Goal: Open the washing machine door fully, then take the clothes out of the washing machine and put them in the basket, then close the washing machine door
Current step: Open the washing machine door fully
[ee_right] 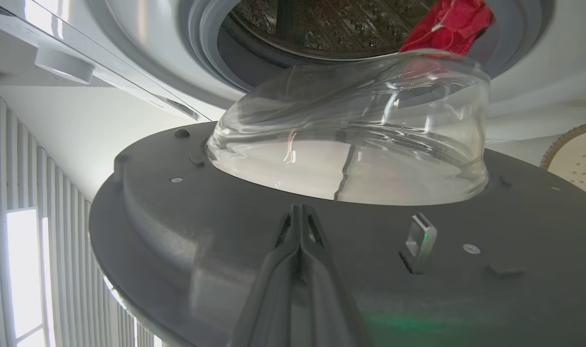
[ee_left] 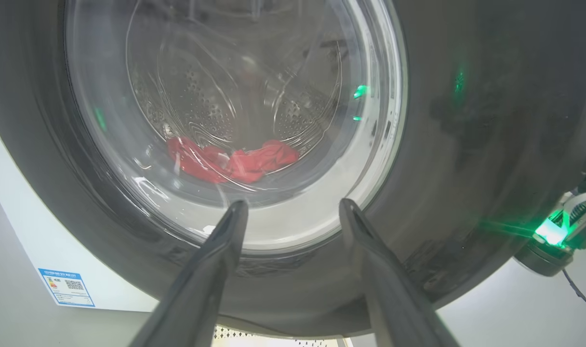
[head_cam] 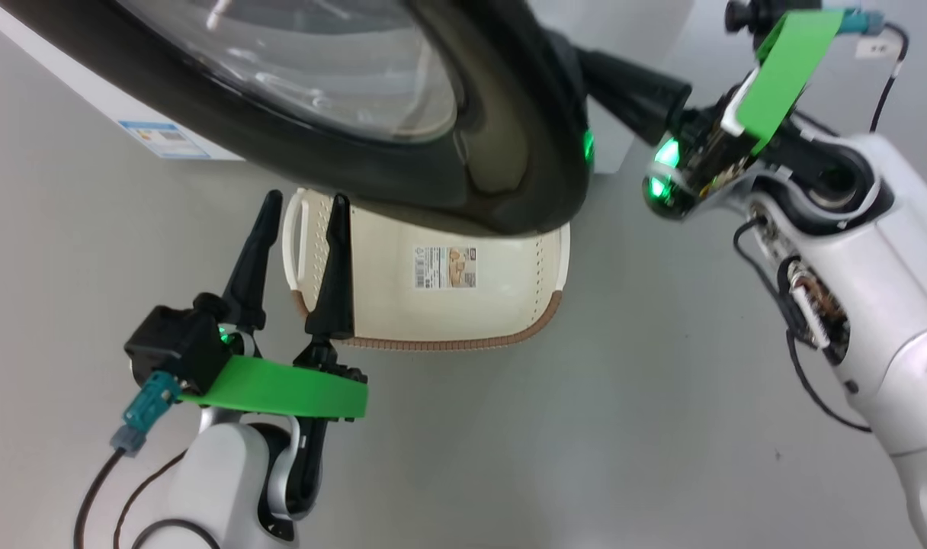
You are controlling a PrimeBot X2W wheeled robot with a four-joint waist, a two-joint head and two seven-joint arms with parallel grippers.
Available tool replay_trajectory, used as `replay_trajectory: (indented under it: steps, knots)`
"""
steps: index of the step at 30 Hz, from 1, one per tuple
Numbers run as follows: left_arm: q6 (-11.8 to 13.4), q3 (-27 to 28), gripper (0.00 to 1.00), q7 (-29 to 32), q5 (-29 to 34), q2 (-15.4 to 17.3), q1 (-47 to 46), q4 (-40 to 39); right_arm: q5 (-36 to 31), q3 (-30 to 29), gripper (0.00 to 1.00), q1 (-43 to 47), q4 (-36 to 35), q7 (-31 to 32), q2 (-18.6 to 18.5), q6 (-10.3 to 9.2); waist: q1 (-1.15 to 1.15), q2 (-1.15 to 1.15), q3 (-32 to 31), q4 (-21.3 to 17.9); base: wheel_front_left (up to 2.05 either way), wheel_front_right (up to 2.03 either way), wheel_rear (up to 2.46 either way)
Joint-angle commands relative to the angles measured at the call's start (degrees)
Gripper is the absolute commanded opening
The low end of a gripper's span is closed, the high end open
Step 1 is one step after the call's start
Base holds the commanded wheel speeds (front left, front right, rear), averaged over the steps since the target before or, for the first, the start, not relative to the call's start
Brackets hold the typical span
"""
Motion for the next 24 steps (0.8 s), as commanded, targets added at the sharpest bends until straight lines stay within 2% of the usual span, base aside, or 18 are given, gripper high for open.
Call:
replay_trajectory:
  steps: [1, 24]
  knots:
    - [0.14, 2.05, 1.0, -0.28, 0.43, 1.32, 1.25, -0.9, -0.82, 1.07, 0.0, 2.3, -2.0, -0.22, 1.07, 0.05, 0.0, 0.0, -1.63, 0.35, 0.0, 0.0, 0.0]
    - [0.19, 2.94, 1.0, -0.28, 0.13, 1.32, 5.68, 1.45, 2.11, 7.23, 0.0, 11.67, -2.69, -2.14, 0.42, 0.05, 0.0, 0.0, -11.29, 7.76, 0.0, 0.0, 0.0]
